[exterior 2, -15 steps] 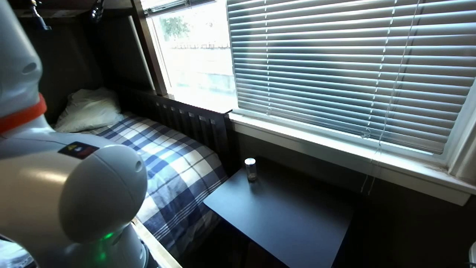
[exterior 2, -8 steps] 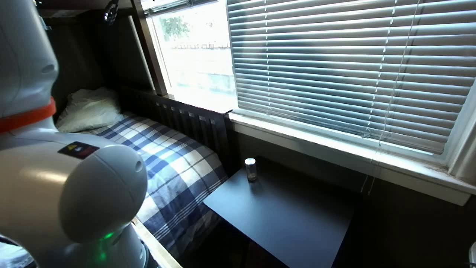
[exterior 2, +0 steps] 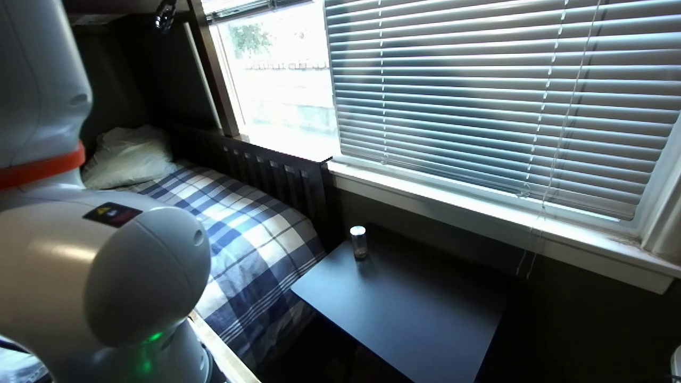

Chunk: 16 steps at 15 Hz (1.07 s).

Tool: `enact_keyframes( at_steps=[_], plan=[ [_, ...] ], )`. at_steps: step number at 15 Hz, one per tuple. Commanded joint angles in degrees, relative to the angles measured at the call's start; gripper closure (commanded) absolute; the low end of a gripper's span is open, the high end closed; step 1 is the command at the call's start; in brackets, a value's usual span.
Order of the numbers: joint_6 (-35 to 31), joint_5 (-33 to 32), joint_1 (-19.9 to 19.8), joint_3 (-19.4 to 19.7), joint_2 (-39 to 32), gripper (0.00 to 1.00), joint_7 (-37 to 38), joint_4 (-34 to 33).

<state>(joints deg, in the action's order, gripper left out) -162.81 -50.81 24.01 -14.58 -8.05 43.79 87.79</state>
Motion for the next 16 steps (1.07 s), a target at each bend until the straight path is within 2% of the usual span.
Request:
enact_keyframes(
  at_steps=[1,2,5,7,10,11,12,16],
  plan=[
    [-1.4,0.05,-0.09,-0.05,-1.36,0.58,-0.61,-1.28],
    [-1.33,-0.09,-0.09,-0.01,-1.49,0.61,-0.6,-1.37],
    [-1.61,-0.15,-0.25,0.18,-1.84,0.58,-0.17,-1.45],
    [-1.8,-0.29,-0.29,0.36,-2.15,0.63,0.04,-1.58],
    [-2.22,-0.11,-0.47,0.42,-2.68,0.75,0.05,-1.74],
    [-2.3,-0.16,-0.49,0.46,-2.79,0.83,0.05,-1.76],
    [-2.5,-0.13,-0.52,0.54,-2.97,0.78,0.12,-1.79],
    [-2.95,0.02,-0.75,0.58,-3.65,0.76,-0.23,-2.05]
  ],
)
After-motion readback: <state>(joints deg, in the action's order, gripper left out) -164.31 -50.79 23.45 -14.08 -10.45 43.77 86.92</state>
